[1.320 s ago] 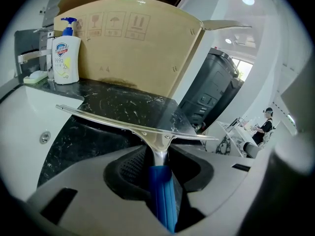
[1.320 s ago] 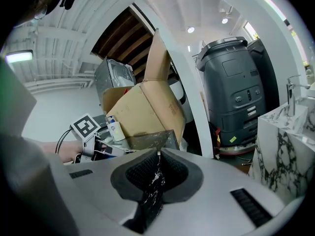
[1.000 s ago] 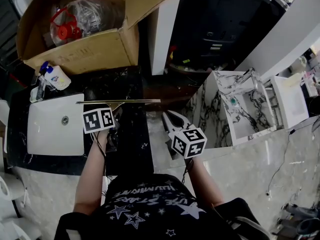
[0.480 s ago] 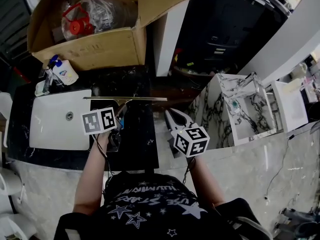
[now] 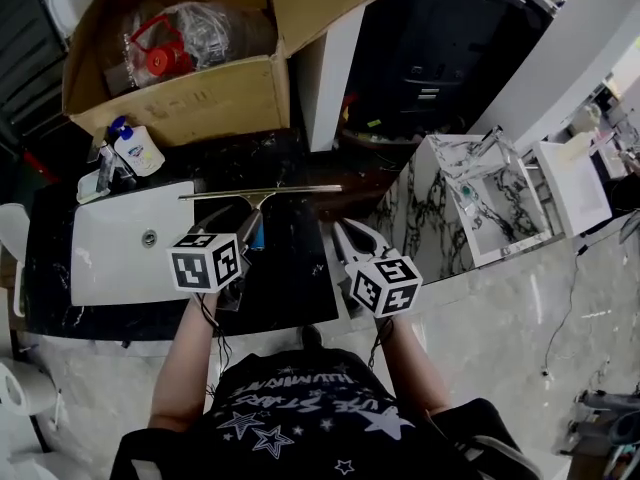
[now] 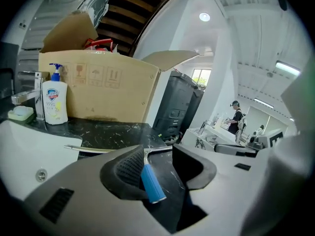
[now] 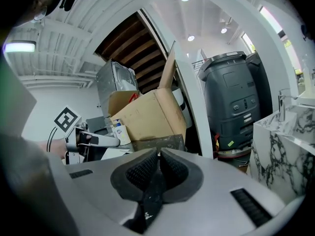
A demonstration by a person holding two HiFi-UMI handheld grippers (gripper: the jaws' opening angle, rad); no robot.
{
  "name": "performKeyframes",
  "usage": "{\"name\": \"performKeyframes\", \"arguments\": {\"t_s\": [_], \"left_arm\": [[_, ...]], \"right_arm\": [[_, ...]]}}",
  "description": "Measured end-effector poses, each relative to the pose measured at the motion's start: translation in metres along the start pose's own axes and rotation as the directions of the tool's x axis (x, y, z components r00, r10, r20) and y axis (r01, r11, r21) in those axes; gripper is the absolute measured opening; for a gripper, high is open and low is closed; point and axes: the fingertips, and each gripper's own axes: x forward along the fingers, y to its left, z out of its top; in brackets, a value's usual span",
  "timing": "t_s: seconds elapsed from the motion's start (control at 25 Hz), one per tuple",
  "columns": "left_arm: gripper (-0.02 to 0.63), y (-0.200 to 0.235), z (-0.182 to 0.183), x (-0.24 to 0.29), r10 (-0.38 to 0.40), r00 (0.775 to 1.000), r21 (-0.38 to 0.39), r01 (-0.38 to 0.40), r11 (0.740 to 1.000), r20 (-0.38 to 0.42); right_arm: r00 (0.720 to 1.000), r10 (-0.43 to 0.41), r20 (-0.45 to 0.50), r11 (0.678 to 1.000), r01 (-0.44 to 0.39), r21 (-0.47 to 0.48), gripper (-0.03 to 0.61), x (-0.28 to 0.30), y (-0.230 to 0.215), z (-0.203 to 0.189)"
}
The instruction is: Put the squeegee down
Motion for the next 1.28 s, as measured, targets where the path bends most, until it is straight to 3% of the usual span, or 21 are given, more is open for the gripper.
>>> {"name": "performKeyframes", "arguments": {"t_s": [0.2, 0.32, 0.6, 1.28], "left_arm": [[0.146, 0.006, -0.004, -0.034, -0.011, 0.999, 0.032, 0.009, 0.999, 0.052], [0.091, 0.011, -0.01, -0.055, -0.029, 0.997, 0.032, 0.027, 0.999, 0.068], [0.036, 0.019, -0.031, -0.098, -0.085, 0.994, 0.03, 0.084, 0.996, 0.062], [0.025, 0.043, -0.105, -0.21, -0.155, 0.988, 0.023, 0.154, 0.988, 0.02]], "right_arm": [[0.995, -0.048, 0.084, 0.996, 0.042, 0.079, 0.051, -0.017, 0.021, 0.002], [0.995, -0.076, 0.064, 0.996, 0.074, 0.046, 0.051, -0.023, 0.037, -0.005], [0.997, -0.067, 0.044, 0.998, 0.067, 0.004, 0.051, -0.034, 0.09, -0.026], [0.992, -0.117, 0.036, 0.993, 0.117, 0.013, 0.049, -0.094, 0.205, -0.087]]}}
